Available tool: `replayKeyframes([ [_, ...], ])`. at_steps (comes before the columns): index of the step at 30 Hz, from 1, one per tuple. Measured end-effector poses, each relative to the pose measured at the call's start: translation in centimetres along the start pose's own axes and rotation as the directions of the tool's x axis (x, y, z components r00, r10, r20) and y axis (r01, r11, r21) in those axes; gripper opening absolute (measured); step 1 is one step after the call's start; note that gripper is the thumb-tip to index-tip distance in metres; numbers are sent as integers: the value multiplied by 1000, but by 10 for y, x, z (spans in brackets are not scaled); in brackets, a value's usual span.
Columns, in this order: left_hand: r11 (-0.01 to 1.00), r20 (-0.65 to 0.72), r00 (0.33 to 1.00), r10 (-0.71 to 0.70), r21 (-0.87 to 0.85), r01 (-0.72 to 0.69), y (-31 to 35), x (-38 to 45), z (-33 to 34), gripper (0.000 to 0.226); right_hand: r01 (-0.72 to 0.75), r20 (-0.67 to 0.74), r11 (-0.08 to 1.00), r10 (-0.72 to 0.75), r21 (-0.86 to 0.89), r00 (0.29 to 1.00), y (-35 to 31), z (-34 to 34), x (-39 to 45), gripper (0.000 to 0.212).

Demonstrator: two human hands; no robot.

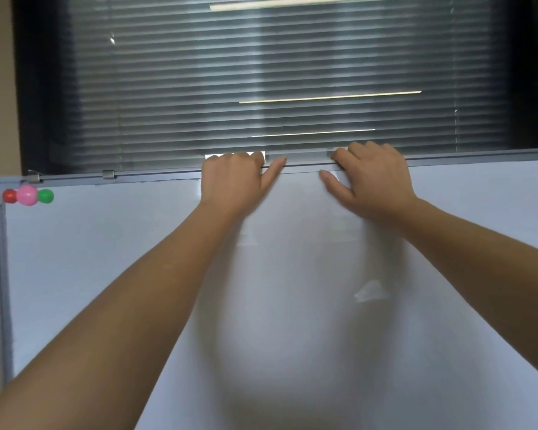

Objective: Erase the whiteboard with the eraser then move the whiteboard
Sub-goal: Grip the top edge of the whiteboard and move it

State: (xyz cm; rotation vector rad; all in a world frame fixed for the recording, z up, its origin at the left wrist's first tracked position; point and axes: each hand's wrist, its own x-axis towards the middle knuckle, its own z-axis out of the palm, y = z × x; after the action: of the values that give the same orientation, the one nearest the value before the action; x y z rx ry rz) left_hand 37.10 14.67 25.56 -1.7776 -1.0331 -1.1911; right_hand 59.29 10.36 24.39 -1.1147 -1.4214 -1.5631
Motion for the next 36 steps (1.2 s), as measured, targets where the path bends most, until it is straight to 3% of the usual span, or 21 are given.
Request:
replayKeyframes([
  [8, 997, -27, 1000, -1, -74, -1, 1, 0, 1, 54, -14, 91, 1000, 13, 8, 996, 4, -5, 0, 51],
  [14, 999, -23, 1000, -1, -38, 0, 1, -1, 0, 52, -16, 135, 999, 12, 29, 991, 5, -10, 1, 55],
  [18, 997, 60, 996, 68, -41, -66, -5, -12, -3, 42, -64, 203, 998, 62, 5, 977, 1, -10, -2, 55],
  [28, 991, 231, 968, 99, 68, -118, -18, -94, -52, 61, -169, 280, 985, 156, 24, 947, -55, -70, -39, 64],
  [36, 978, 290, 945, 150, 94, -184, -27, -156, -102, 62, -110, 447, 993, 121, -49, 886, -86, -138, -78, 60],
])
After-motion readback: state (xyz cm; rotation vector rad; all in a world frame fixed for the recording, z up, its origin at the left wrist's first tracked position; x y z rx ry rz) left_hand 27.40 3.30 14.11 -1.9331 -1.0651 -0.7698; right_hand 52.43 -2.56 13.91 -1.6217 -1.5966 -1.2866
